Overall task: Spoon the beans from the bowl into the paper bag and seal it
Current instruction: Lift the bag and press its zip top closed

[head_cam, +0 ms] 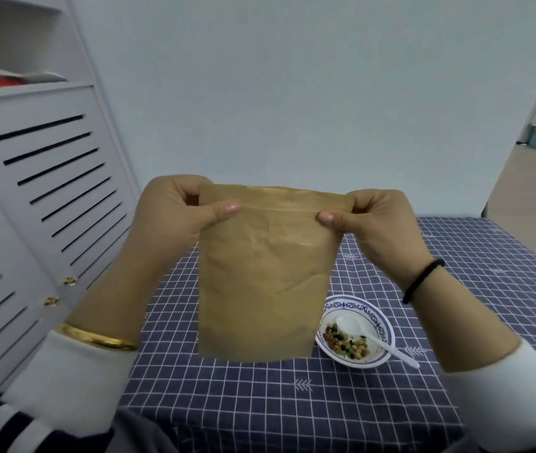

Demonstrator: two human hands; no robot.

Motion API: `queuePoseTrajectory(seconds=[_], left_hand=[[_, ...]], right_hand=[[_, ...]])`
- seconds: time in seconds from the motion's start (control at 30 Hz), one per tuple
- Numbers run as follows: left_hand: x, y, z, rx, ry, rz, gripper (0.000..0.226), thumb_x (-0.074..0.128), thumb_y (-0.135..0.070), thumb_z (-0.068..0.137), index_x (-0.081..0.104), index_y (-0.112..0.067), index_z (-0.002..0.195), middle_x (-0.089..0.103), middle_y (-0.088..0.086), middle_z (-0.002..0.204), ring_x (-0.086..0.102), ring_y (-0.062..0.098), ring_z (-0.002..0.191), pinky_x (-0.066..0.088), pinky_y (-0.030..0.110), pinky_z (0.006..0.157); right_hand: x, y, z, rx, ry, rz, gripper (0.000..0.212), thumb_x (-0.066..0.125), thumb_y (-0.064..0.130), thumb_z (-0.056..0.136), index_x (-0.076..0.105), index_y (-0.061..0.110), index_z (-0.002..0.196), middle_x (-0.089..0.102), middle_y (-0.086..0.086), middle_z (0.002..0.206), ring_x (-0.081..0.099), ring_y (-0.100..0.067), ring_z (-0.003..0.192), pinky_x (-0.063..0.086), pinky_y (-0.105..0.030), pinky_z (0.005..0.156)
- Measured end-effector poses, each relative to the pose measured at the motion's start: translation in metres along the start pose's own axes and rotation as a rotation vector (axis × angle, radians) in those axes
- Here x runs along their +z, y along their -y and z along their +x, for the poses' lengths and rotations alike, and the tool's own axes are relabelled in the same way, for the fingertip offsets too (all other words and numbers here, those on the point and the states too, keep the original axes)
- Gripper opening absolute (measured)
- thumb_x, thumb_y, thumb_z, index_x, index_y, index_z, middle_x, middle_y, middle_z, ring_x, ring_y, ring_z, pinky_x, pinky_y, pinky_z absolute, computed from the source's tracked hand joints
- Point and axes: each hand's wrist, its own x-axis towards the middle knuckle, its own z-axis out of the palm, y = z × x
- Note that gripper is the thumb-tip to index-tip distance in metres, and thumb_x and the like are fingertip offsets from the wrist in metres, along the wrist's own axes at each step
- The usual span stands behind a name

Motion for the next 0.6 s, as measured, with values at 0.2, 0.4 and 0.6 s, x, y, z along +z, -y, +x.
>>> queuePoseTrajectory(seconds=[0.2,0.4,0.6], left_hand=[[-0.0089,-0.0027,0.0045,-0.008,0.049,0.234,0.015,0.081,-0.010,0.072,0.070,-0.002,0.065,0.069,0.016,0.065,0.062,0.011,0.057,0.051,0.020,0.057],[-0.0063,0.0016,0.0009,0.042,-0.014,0.339,0.016,0.082,-0.016,0.072,0.071,-0.007,0.064,0.065,0.022,0.063,0.051,0.007,0.051,0.041,0.014,0.049],[-0.0053,-0.0037,-0.0023,0.023,-0.010,0.347,0.015,0.081,-0.013,0.074,0.071,-0.005,0.066,0.066,0.026,0.066,0.053,0.015,0.056,0.042,0.024,0.054]], right_hand=[[-0.0025,-0.0016,-0.0020,0.017,0.011,-0.083,0.044,0.080,0.012,0.068,0.053,-0.022,0.066,0.058,-0.036,0.066,0.053,-0.025,0.065,0.047,-0.039,0.065],[0.0005,0.0032,-0.0030,-0.004,0.004,-0.133,0.032,0.079,0.008,0.069,0.058,-0.014,0.061,0.058,-0.043,0.072,0.054,-0.028,0.066,0.050,-0.056,0.067],[0.0010,0.0035,-0.0023,-0.031,0.027,-0.146,0.028,0.077,0.005,0.071,0.057,-0.011,0.060,0.061,-0.028,0.064,0.058,-0.025,0.065,0.051,-0.047,0.066]])
